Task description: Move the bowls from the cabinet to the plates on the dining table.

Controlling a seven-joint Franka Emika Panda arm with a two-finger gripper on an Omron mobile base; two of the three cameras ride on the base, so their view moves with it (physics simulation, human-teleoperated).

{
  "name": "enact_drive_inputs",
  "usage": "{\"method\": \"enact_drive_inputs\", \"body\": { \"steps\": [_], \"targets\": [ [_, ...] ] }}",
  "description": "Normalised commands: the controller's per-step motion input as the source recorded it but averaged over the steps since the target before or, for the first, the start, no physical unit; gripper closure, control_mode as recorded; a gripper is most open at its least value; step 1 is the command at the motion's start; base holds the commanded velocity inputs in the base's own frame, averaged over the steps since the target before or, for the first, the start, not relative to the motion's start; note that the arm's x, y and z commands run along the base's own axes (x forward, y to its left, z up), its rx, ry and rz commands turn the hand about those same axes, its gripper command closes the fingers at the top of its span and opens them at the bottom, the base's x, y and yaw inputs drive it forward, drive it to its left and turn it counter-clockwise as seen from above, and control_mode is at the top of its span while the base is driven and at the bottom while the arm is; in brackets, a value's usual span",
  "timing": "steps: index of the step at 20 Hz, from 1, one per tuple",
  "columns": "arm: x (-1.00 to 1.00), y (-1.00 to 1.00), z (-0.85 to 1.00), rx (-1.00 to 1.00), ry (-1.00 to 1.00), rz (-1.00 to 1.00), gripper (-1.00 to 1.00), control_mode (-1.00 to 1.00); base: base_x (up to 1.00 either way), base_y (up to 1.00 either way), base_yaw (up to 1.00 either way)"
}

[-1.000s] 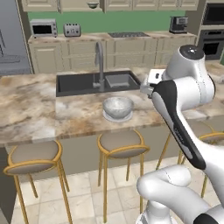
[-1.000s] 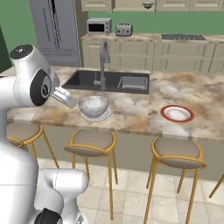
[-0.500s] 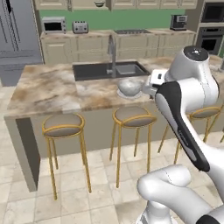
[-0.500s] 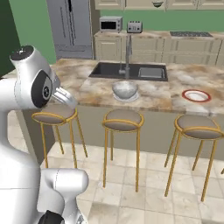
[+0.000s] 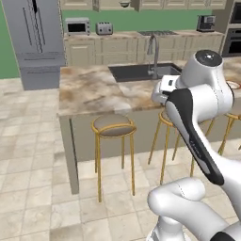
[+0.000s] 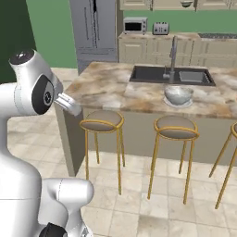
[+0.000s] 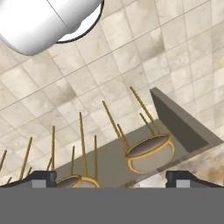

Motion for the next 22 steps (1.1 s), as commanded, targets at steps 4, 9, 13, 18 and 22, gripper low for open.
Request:
{"method": "enact_drive_inputs", "body": {
  "steps": [4, 9, 13, 18, 22],
  "targets": [
    [0.0, 0.0, 0.0, 0.0, 0.0, 0.0, -1.0, 1.0, -0.07, 1.0, 0.0],
    [0.0, 0.0, 0.0, 0.0, 0.0, 0.0, -1.0, 1.0, 0.0, 1.0, 0.0],
    [0.0, 0.0, 0.0, 0.0, 0.0, 0.0, -1.0, 1.0, 0.0, 1.0, 0.0],
    [0.0, 0.0, 0.0, 0.0, 0.0, 0.0, -1.0, 1.0, 0.06, 1.0, 0.0],
    [0.0, 0.0, 0.0, 0.0, 0.0, 0.0, -1.0, 1.0, 0.54, 1.0, 0.0]
  ]
}}
